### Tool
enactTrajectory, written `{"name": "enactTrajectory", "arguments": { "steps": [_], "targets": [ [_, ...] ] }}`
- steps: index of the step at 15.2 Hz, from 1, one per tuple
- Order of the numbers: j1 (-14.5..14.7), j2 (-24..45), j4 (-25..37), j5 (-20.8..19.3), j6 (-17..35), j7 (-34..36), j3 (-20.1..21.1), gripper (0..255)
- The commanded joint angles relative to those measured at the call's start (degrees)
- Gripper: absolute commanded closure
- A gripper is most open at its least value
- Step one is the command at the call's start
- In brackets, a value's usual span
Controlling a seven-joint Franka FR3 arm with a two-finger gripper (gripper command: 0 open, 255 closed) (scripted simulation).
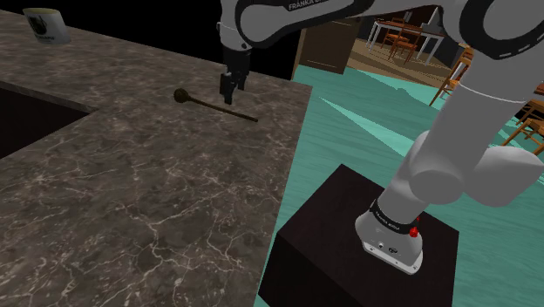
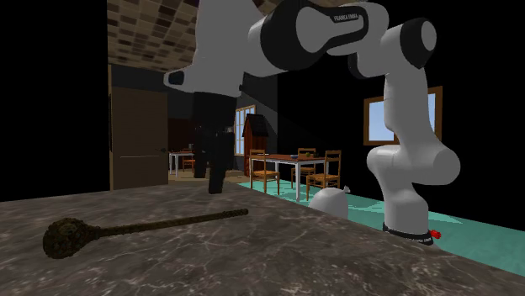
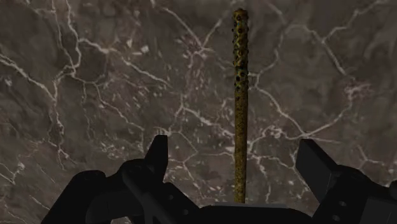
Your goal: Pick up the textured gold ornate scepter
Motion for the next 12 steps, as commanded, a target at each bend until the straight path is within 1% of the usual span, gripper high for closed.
{"name": "enactTrajectory", "arguments": {
  "steps": [1, 3, 10, 12],
  "targets": [
    [0.69, 4.52, 3.79, -2.05, 0.93, 0.55, 0.48, 0],
    [1.43, 7.83, 6.85, -3.60, 1.26, 0.97, 0.73, 0],
    [1.49, 9.43, 3.52, -4.50, 6.06, 2.11, 0.49, 0],
    [1.49, 9.58, 3.27, -4.59, 6.45, 2.21, 0.47, 0]
  ]
}}
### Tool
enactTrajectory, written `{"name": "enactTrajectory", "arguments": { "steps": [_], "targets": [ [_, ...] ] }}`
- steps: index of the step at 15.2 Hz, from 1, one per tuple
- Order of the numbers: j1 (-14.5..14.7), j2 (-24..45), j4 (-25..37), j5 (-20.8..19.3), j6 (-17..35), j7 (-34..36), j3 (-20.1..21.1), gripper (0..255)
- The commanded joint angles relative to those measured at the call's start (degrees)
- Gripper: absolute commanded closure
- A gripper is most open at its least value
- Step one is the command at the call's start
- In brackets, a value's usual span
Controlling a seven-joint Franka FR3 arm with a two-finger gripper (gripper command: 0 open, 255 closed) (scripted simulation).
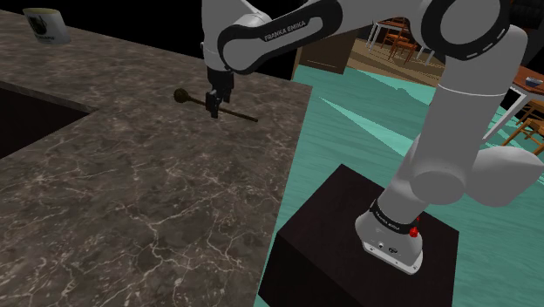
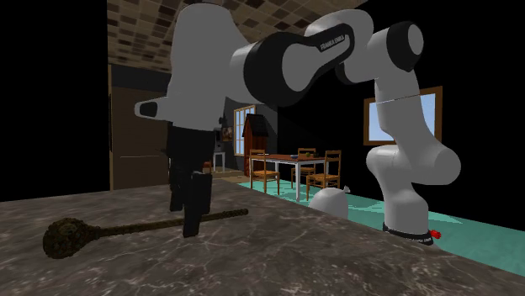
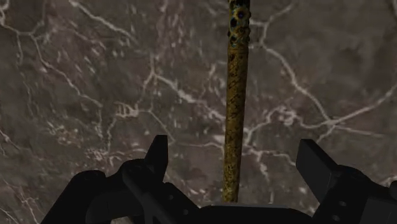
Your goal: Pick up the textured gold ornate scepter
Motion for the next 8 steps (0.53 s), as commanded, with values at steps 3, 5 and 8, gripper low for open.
{"name": "enactTrajectory", "arguments": {
  "steps": [3, 5, 8],
  "targets": [
    [-0.01, 0.00, -0.26, -0.04, 0.29, 0.05, -0.01, 255],
    [0.00, 0.13, -0.06, -0.07, 0.22, 0.05, -0.02, 255],
    [0.05, 0.03, -0.12, -0.06, 0.16, 0.13, 0.02, 255]
  ]
}}
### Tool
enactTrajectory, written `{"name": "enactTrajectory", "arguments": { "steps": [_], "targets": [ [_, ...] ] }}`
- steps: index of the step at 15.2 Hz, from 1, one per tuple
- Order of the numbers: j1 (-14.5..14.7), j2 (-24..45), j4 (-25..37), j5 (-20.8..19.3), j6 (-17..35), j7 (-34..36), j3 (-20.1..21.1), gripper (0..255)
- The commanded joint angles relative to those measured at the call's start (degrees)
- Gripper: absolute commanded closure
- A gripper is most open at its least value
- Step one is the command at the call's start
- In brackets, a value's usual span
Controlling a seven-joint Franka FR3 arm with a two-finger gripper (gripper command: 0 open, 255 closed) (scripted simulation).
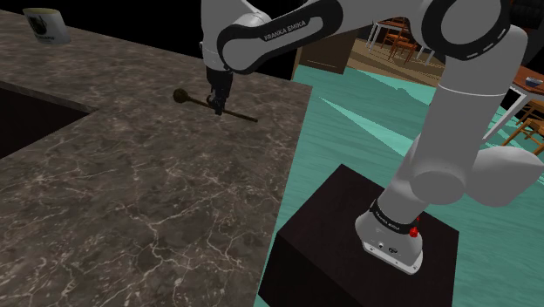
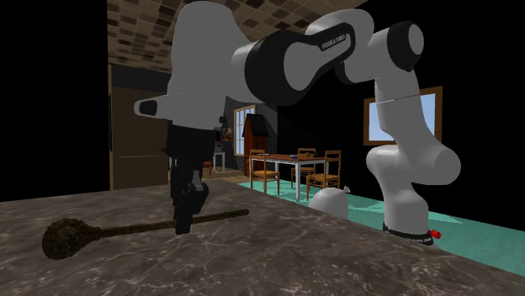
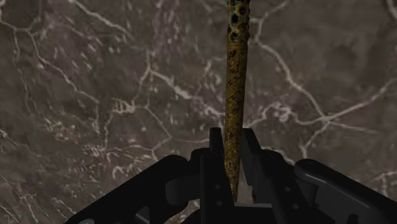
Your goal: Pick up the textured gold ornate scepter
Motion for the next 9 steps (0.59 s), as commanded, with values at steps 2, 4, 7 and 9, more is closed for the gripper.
{"name": "enactTrajectory", "arguments": {
  "steps": [2, 4, 7, 9],
  "targets": [
    [-0.17, 0.10, -0.33, -0.04, 0.12, -0.08, -0.16, 255],
    [-0.20, -0.44, 0.53, 0.25, -1.22, -0.42, -0.08, 255],
    [-0.21, -1.13, 1.94, 0.65, -3.28, -0.92, 0.02, 255],
    [-0.21, -1.55, 2.95, 0.89, -4.66, -1.23, 0.07, 255]
  ]
}}
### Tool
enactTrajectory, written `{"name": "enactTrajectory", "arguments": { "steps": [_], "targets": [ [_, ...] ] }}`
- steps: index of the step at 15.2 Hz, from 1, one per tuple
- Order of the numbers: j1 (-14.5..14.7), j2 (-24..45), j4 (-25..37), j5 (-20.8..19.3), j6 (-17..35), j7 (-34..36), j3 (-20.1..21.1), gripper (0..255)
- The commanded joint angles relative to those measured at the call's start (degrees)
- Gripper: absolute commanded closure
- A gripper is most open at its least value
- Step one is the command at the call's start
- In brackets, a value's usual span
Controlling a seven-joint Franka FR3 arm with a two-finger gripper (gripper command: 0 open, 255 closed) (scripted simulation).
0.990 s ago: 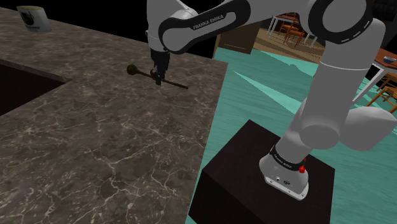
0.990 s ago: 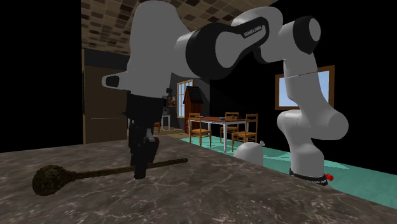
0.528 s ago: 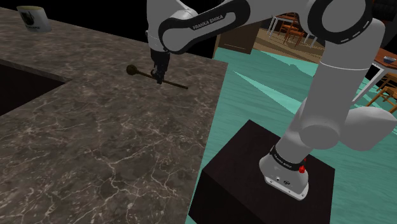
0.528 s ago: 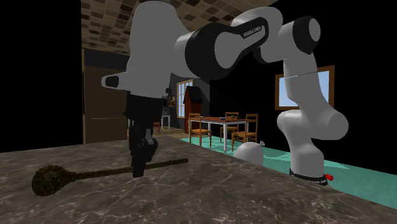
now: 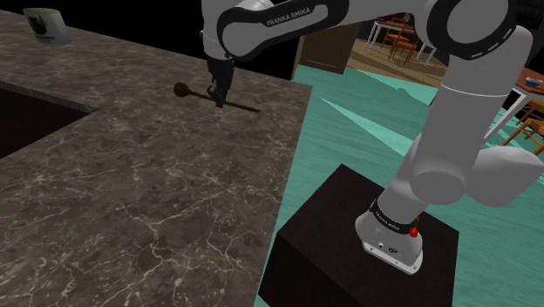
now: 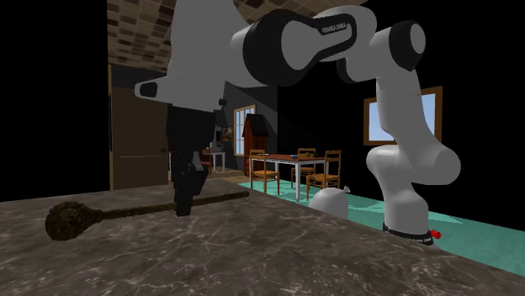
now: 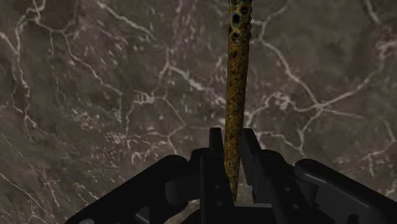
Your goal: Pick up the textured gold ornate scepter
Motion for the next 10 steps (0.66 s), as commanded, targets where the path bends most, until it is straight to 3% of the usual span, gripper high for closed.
{"name": "enactTrajectory", "arguments": {
  "steps": [1, 10],
  "targets": [
    [0.06, -0.37, 1.02, 0.21, -1.39, -0.20, 0.08, 255],
    [0.10, -1.40, 5.18, 0.88, -6.48, -1.23, 0.24, 255]
  ]
}}
